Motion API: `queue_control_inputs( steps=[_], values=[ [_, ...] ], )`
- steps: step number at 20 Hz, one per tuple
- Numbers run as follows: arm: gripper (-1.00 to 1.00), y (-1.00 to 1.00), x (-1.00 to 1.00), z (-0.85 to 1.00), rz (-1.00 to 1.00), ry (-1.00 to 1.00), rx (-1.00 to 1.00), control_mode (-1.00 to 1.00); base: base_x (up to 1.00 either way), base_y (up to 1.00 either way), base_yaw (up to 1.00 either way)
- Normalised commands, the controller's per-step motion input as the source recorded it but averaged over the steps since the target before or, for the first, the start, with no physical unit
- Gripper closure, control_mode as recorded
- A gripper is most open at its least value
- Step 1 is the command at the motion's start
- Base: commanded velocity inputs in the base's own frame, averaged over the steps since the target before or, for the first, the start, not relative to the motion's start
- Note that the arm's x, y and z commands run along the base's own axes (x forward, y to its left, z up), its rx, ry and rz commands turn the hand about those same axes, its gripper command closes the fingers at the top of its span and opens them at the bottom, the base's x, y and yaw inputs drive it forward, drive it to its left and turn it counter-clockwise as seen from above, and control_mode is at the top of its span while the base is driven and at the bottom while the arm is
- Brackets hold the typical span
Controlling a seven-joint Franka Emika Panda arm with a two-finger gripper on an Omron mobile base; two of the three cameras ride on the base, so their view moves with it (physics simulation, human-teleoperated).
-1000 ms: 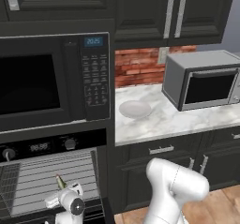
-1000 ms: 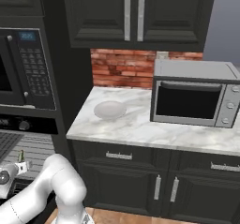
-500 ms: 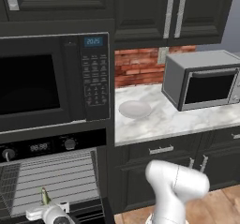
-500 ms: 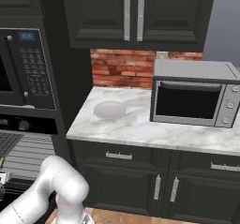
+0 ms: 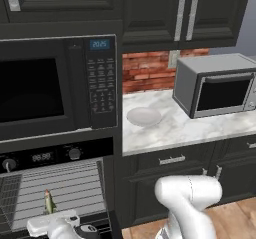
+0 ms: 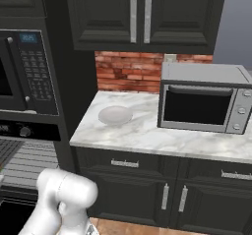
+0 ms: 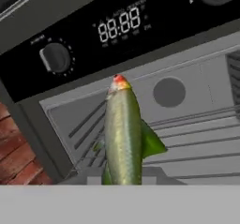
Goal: Take the fish from the oven and place it on the plate on the counter.
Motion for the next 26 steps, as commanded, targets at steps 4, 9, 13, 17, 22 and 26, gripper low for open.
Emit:
queue_control_inputs(
  steps=[4,9,13,17,22,26],
  values=[
    [1.00,-0.52,-0.60,0.99,-0.11,-0.71,0.03,-1.00,0.00,0.00,0.00],
    [1.00,-0.39,-0.67,0.94,-0.11,-0.77,0.00,-1.00,0.00,0.00,0.00],
    [1.00,-0.36,-0.71,0.91,-0.10,-0.78,0.00,-1.00,0.00,0.00,0.00],
    [1.00,-0.36,-0.69,0.96,-0.08,-0.75,0.03,-1.00,0.00,0.00,0.00],
    [1.00,-0.57,-0.39,1.00,-0.11,-0.50,0.15,-1.00,0.00,0.00,0.00],
    [1.00,-0.77,-0.31,0.96,-0.11,-0.34,0.23,-1.00,0.00,0.00,0.00]
  ],
)
